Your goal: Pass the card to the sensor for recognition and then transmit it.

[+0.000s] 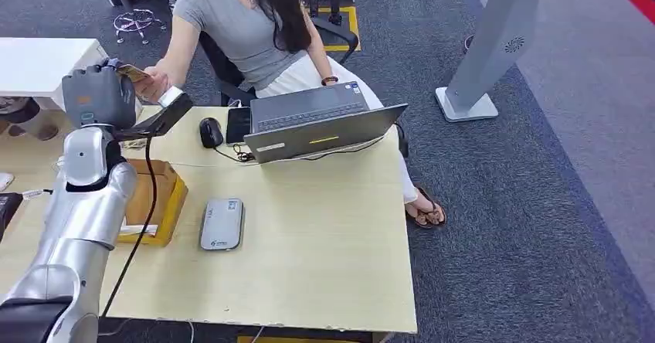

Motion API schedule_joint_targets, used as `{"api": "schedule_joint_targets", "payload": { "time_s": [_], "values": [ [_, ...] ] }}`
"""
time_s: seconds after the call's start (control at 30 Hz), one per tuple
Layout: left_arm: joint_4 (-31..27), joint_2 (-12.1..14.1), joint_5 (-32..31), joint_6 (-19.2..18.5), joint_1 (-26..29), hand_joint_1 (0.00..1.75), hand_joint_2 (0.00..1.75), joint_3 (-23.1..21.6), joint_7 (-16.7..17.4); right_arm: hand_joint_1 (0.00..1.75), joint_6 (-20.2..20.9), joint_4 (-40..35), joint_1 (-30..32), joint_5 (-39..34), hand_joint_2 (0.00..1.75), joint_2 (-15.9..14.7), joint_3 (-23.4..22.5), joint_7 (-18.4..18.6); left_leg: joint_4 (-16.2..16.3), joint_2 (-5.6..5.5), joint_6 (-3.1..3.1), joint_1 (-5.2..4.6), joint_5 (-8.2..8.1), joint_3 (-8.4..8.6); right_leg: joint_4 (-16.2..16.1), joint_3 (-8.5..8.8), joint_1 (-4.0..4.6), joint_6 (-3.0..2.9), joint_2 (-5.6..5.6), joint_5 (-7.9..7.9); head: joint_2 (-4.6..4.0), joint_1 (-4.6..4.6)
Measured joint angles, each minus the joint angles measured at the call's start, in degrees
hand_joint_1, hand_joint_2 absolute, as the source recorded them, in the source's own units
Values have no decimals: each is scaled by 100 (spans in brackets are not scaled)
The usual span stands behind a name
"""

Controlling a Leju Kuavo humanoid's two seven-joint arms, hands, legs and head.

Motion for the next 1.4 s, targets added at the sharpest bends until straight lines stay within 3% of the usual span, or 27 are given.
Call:
{"api": "schedule_joint_targets", "payload": {
  "time_s": [0.03, 0.07, 0.4, 0.5, 0.73, 1.03, 1.17, 1.4],
  "values": [
    [48, 2, -9, 0, -7, 175, 175, 13, 0, 0, 0, 0, -1, 0, 175, 0, 2, 6, 0, 0, 0, 0, 0, 0, 0, 0, 0, 0, 0, 0, 0, 0],
    [91, 7, -11, -2, -9, 0, 175, 26, 0, 0, 0, 0, -3, 0, 175, 0, 0, 20, 0, 0, 0, 0, 0, 0, 0, 0, 0, 0, 0, 0, 0, 2],
    [529, 7, 85, 68, -5, 0, 175, 103, -9, 0, 2, 0, -5, 13, 175, 0, 0, 22, 0, -1, 0, 0, 0, -2, 0, 0, 0, 0, -1, 0, 0, 2],
    [557, -4, 183, 140, 59, 0, 175, 142, -183, 0, -9, 0, -4, 4, 175, 0, 0, 22, 0, 0, 0, -1, 0, -1, 0, 0, 0, 0, 0, 0, 0, 0],
    [-41, -190, 356, 153, 765, 0, 175, 149, -435, 0, -17, 0, -6, -22, 175, 0, -37, 22, 0, 0, 0, -3, -1, -3, -1, -1, -1, 1, 0, -1, 0, 0],
    [-359, -247, 512, 155, 974, 0, 175, 149, -566, 0, -22, 0, -4, -46, 175, 0, -107, 24, 0, 0, 0, -2, 0, -2, 0, -1, -1, 1, 0, 3, 0, 2],
    [-1289, -387, 763, 276, 1800, 0, 175, 149, -892, 0, -120, 0, 1, -190, 175, 11, -210, 22, -1, 12, 0, -5, -5, -1, -1, -2, -2, 4, 11, 0, 0, 0],
    [-3514, -466, 828, 645, 4001, 0, 175, -13, -1202, 0, -234, 0, 46, -420, 175, 42, -488, 22, -3, 41, 6, -7, -29, -4, -8, -13, -3, 9, 36, -11, 0, 2]
  ]
}}
